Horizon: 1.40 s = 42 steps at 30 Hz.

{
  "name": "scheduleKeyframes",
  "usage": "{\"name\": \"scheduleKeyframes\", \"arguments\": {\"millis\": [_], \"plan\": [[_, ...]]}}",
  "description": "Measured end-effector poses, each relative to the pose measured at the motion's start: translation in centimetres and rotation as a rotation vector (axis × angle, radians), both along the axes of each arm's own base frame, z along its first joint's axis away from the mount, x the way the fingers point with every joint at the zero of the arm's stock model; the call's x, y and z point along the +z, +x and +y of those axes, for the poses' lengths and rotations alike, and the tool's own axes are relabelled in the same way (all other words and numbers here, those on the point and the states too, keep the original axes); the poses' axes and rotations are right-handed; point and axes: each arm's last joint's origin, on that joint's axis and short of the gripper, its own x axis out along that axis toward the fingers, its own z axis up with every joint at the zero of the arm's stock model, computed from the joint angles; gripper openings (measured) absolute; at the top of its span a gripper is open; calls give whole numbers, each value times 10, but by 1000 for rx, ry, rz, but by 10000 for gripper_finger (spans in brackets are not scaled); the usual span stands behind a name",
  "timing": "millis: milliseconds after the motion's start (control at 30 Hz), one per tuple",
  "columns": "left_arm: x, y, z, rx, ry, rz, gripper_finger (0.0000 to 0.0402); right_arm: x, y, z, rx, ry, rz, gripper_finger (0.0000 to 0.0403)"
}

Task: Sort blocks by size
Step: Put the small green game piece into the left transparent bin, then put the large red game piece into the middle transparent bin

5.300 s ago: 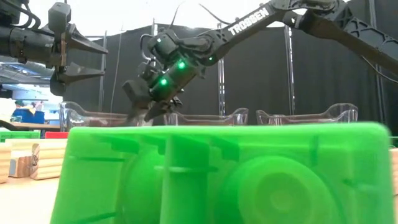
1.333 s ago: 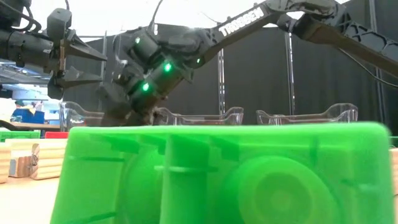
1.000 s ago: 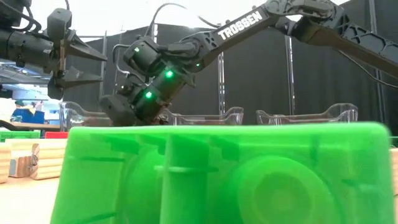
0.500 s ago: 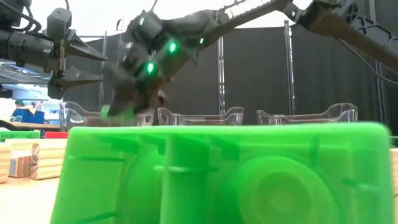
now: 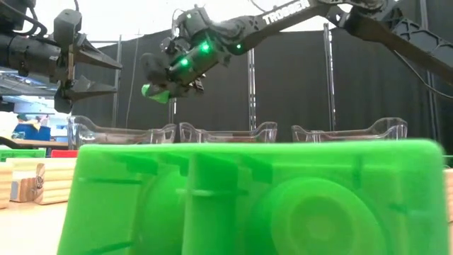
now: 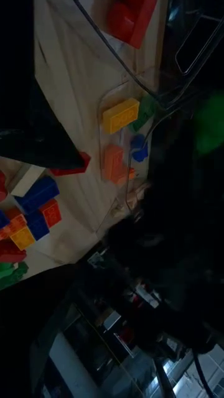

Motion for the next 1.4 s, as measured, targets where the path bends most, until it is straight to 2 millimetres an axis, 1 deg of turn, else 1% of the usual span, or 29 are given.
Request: {"name": "scheduleKeyframes", "arguments": {"millis": [100,233,300,467,533,567,667,733,767,833,933,1033,1100,1167,1200,1267,1333,1400], "plan": [[0,0,0,0,0,0,269,-1,0,-9,-14,-18,-24,179],[0,0,0,1,0,1,269,-17,2,-21,-25,-13,-22,179],[0,0,0,6,1,1,269,-24,5,-26,-2,-11,-56,179],[0,0,1,33,5,1,269,-38,11,-31,15,-24,-92,179],[0,-1,1,40,5,1,269,-40,12,-31,50,-49,-92,180],[0,-1,1,45,6,0,269,-39,12,-31,57,-70,-91,193],[0,-1,1,49,6,0,269,-33,11,-34,22,-130,-98,263],[0,-1,1,52,7,0,269,-33,9,-40,-7,-137,-98,299],[0,-1,1,54,7,0,269,-33,8,-44,-19,-128,-92,308],[0,-1,2,61,8,0,269,-29,7,-50,-34,-113,-96,314],[0,-1,2,64,8,0,269,-16,6,-54,-27,-112,-88,302],[0,-1,2,64,8,-2,269,9,6,-45,81,-144,-30,281],[0,-1,2,64,8,-2,269,37,2,-31,192,-179,36,267],[0,-1,2,64,9,-1,269,61,-9,-13,320,-211,106,258],[0,-1,2,64,11,0,269,69,-17,-4,381,-217,157,256],[0,-1,2,64,12,1,269,71,-34,9,497,-190,316,254],[0,-1,2,65,15,3,269,58,-50,16,584,-116,513,255],[0,-1,2,65,29,13,269,43,-60,20,666,-64,660,257]]}}
